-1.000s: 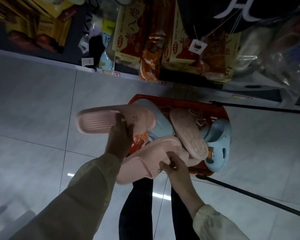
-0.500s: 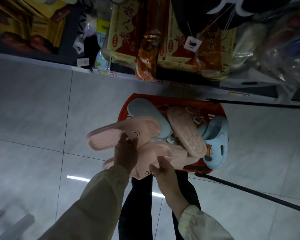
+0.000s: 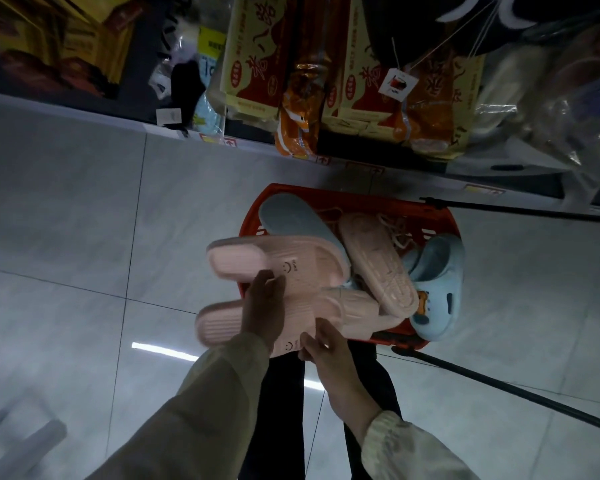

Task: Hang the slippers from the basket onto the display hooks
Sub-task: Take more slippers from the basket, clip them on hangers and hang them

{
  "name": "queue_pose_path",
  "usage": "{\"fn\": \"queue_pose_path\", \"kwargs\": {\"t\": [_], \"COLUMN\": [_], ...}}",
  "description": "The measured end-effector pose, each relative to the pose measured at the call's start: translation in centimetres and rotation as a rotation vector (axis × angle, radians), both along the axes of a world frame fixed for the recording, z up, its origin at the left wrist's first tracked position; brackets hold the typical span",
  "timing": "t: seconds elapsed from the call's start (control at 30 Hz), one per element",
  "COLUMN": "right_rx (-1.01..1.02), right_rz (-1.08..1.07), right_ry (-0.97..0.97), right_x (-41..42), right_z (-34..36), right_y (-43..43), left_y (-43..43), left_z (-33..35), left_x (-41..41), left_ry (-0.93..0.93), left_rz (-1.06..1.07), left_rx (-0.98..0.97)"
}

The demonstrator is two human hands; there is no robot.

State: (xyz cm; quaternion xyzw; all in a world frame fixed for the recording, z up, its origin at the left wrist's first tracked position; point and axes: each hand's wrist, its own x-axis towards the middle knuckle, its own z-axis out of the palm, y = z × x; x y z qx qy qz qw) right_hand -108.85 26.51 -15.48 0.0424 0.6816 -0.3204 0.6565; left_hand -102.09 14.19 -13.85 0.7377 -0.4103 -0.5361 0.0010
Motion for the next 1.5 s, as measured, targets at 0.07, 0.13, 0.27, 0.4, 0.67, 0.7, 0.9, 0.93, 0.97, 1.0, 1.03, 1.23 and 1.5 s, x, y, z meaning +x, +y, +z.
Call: {"fn": "queue_pose_path", "kwargs": {"t": [0.07,0.13,0.27,0.4,0.67,0.7,0.9,0.93,0.97,1.0,1.03,1.23,1.5], "right_rx": [-0.025,-0.053,-0.090,-0.041,0.014,-0.034,0.063,0.075,0.060,0.034,0.023,0.055,-0.053], "right_rz": [-0.002,0.027,0.099,0.182,0.652,0.722,0.847,0.790,0.708,0.628,0.552,0.305,-0.099], "right_ry": [-0.021,-0.053,0.007,0.667,0.572,0.542,0.712,0.781,0.819,0.842,0.864,0.918,0.628], "right_x": [-0.1,-0.5,-2.7,-8.9,-20.3,-20.8,-21.0,-20.7,-20.4,-20.2,-20.1,-20.1,-18.1], "right_z": [-0.2,-0.2,1.0,0.6,-11.7,-12.7,-11.9,-10.6,-9.2,-7.8,-6.4,-0.9,9.9], "right_y": [-0.3,-0.7,-2.4,-4.4,-7.0,-7.1,-8.0,-8.1,-8.0,-7.9,-7.7,-5.0,-3.5], "left_y": [-0.2,-0.5,-1.0,-1.5,-1.7,-1.8,-2.5,-2.6,-2.7,-2.8,-2.8,-2.4,-1.9], "left_z": [0.2,0.3,-0.4,-1.3,-1.3,-1.3,-0.5,-0.3,-0.2,0.0,0.1,2.6,11.0], "left_x": [-0.6,-1.1,-0.6,0.3,2.1,2.3,2.9,2.9,2.9,2.8,2.6,1.2,-1.4], "left_ry": [-0.009,-0.024,-0.116,-0.165,-0.198,-0.199,-0.206,-0.209,-0.213,-0.215,-0.214,-0.209,-0.122], "left_rz": [-0.109,-0.172,-0.213,-0.188,-0.311,-0.318,-0.265,-0.263,-0.265,-0.263,-0.263,-0.283,-0.276], "left_rx": [-0.056,-0.113,-0.135,-0.163,-0.096,-0.095,-0.106,-0.108,-0.110,-0.114,-0.120,-0.148,-0.240]}}
